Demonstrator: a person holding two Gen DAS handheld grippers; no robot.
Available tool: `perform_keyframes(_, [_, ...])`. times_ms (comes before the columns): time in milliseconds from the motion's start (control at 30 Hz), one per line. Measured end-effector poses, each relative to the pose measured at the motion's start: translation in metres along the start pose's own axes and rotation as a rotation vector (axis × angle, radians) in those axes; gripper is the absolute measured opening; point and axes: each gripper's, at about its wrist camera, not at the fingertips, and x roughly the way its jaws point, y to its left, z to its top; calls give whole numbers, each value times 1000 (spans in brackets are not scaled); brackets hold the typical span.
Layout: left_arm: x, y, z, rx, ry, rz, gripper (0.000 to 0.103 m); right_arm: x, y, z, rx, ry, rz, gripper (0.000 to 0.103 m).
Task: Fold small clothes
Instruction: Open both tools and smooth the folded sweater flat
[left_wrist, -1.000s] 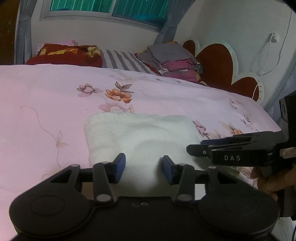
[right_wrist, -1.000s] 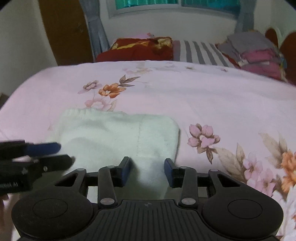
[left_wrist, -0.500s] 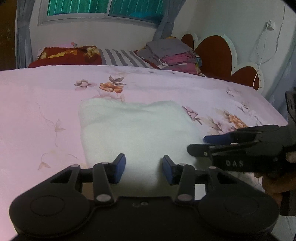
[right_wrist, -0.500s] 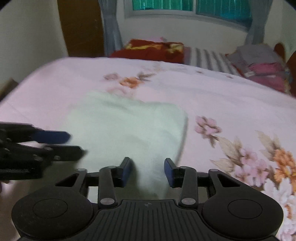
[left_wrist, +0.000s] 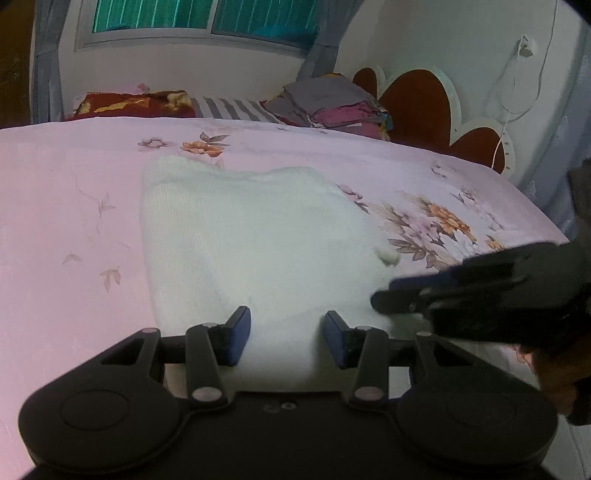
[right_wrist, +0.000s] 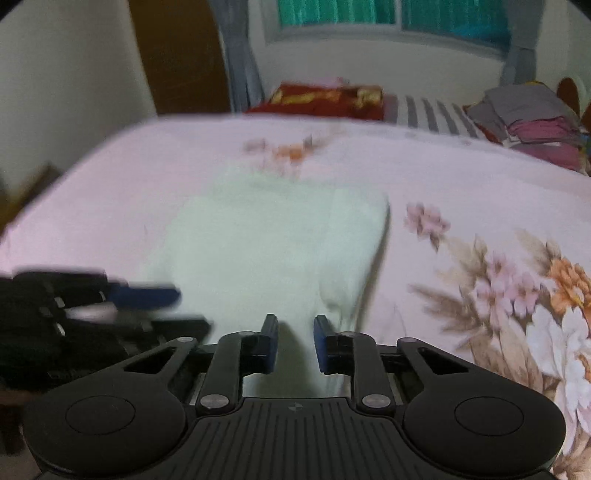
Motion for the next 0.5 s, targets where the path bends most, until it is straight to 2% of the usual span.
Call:
perform_keyframes(67, [-5,-4,-3,-6,-5,4,42,9,-3,-10,-11,28,-70,21])
perform_keyframes(233, [-39,-8,-18,-32,-42,39,42,-11,-5,-12,43,-9,-116,21])
perform_keyframes(367, [-54,-7,-35,-32,-31,95,42,-42,5,-23,49,-60,-27,21])
perform_keyframes(500, [-52,-11,-44,-28,-8,142,41,-45,21,-41,9,-30,19,21])
